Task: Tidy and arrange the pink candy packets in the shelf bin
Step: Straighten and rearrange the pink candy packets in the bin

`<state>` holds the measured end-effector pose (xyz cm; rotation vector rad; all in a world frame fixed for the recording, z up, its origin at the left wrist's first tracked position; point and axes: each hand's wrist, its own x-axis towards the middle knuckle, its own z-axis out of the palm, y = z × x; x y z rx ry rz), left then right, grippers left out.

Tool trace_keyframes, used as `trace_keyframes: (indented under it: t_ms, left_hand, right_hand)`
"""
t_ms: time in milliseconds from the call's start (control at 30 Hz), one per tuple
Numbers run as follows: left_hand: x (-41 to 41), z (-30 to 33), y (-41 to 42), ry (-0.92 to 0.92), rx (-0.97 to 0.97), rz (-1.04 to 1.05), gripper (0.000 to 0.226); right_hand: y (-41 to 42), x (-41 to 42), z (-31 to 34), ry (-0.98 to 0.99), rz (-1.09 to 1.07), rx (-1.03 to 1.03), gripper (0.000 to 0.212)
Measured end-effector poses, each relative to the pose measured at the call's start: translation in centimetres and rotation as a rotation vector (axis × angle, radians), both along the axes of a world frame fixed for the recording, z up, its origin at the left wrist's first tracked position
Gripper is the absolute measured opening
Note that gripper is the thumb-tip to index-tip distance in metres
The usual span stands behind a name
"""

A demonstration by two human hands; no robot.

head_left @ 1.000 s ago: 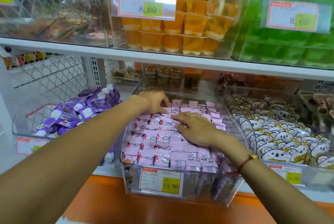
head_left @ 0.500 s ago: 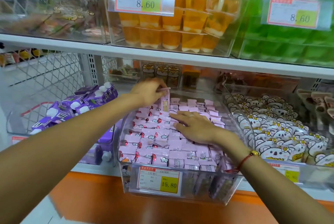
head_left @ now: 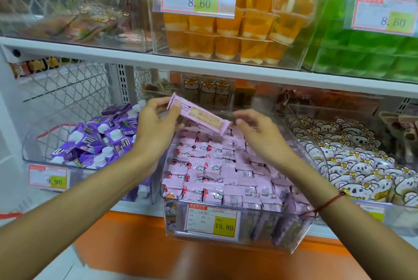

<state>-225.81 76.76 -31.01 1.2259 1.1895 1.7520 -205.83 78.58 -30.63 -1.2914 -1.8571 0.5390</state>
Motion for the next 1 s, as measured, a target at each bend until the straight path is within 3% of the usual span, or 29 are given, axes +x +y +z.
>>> trace_keyframes:
  t_ms: [67,167,267,333,467,533,600,700,800,900,1000]
  left_hand:
    - [-0.1,-0.2,-0.7,-0.032,-0.030,-0.014,0.031]
    - [0.0,-0.2,-1.3,-0.057,-0.056,-0.049,0.030]
    - [0.0,0.1,-1.5,-0.080,-0.085,-0.089,0.029]
    - [-0.1,0.2,-1.5,-0.048,-0.111,-0.096,0.035]
    - [-0.4,0.3,-1.7,0.050,-0.069,-0.114,0.044]
    - [-0.5,0.4,-1.7,0.134,-0.046,-0.172,0.040]
    - [-0.4,0.6,-1.8,0.103,-0.032,-0.252,0.026]
    - [-0.3,0.8,-1.8,0.024,-0.073,-0.260,0.015]
    - [0.0,0.9,-2.1,0.065,-0.123,-0.252,0.026]
    - [0.3,0.9,-2.3,0.148,-0.113,-0.240,0.042]
    - [0.0,1.2,-2.5,0.172,-0.044,-0.262,0.030]
  right_hand:
    - [-1.1,-1.0,0.8,0.074,0.066,0.095,0.039]
    - [-2.4,-2.3,0.8,-0.079,0.169,0.203,0.060]
    - [-2.6,-2.7,0.5,-0.105,0.169,0.315,0.046]
    - [-2.6,-2.4,0.6,-0.013,0.208,0.248,0.035]
    - [-2.5,-1.5,1.1,0.275,0.330,-0.256,0.022]
    - [-2.5,-1.2,1.2,0.420,0.379,-0.474,0.029]
    - [-2.5,-1.0,1.3,0.497,0.415,-0.583,0.039]
    - [-2.5,-1.2,1.7,0.639,0.353,-0.554,0.032]
    - [-2.3,-1.5,1.8,0.784,0.239,-0.420,0.031]
    - [-2.5,-1.9,1.5,0.786,0.183,-0.368,0.031]
    - [-2.5,-1.7,1.5,0.810,0.160,-0.338,0.040]
